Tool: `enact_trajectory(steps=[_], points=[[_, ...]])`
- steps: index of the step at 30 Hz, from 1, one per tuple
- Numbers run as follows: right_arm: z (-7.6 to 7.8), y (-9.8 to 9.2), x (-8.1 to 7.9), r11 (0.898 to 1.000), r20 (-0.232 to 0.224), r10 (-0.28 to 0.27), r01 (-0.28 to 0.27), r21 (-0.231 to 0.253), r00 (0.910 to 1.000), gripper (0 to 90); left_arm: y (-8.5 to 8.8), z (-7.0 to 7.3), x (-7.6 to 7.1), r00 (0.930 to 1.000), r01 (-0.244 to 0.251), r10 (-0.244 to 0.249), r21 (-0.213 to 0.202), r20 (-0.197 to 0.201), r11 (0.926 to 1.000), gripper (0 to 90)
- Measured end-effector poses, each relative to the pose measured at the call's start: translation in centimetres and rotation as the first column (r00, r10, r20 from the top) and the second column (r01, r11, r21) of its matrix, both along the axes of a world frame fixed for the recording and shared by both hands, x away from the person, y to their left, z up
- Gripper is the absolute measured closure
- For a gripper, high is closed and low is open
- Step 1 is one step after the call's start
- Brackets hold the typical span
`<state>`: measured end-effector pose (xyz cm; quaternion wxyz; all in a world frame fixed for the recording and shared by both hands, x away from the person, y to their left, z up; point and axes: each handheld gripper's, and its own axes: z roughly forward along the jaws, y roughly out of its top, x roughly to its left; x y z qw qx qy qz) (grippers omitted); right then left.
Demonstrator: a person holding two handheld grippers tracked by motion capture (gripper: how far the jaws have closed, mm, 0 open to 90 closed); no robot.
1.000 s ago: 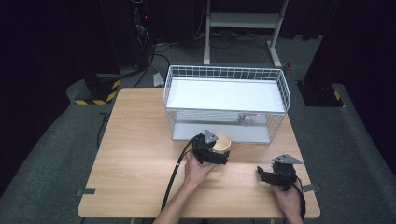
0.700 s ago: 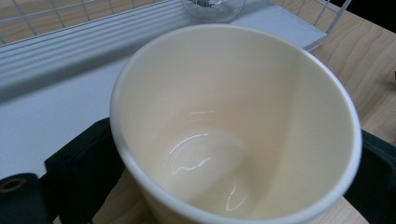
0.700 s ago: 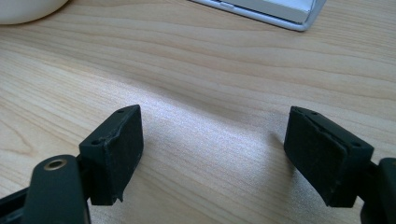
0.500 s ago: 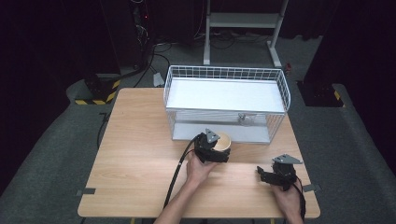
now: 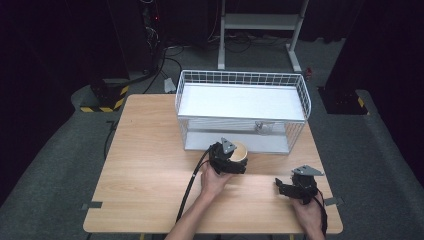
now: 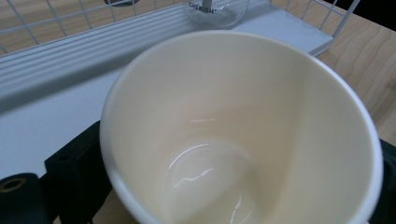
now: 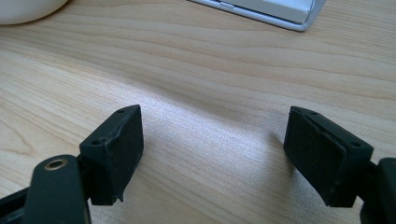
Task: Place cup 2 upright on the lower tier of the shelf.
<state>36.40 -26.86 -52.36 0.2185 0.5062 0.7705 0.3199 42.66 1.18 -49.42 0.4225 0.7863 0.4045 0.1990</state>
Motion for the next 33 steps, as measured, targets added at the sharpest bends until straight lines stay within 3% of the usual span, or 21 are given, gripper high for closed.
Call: enact_trajectory(steps=[15, 33], points=[[0.0, 0.0, 0.0, 1.000, 0.000, 0.000, 0.000, 0.000, 1.0000, 20.2, 0.2, 0.1, -0.2, 0.9999, 0.010, -0.010, 0.026, -0.005, 0.9996, 9.3], [0.0, 0.0, 0.0, 1.000, 0.000, 0.000, 0.000, 0.000, 1.0000, 20.2, 1.1, 0.5, -0.6, 0.9998, 0.010, -0.011, 0.048, 0.019, 0.9988, 9.5]])
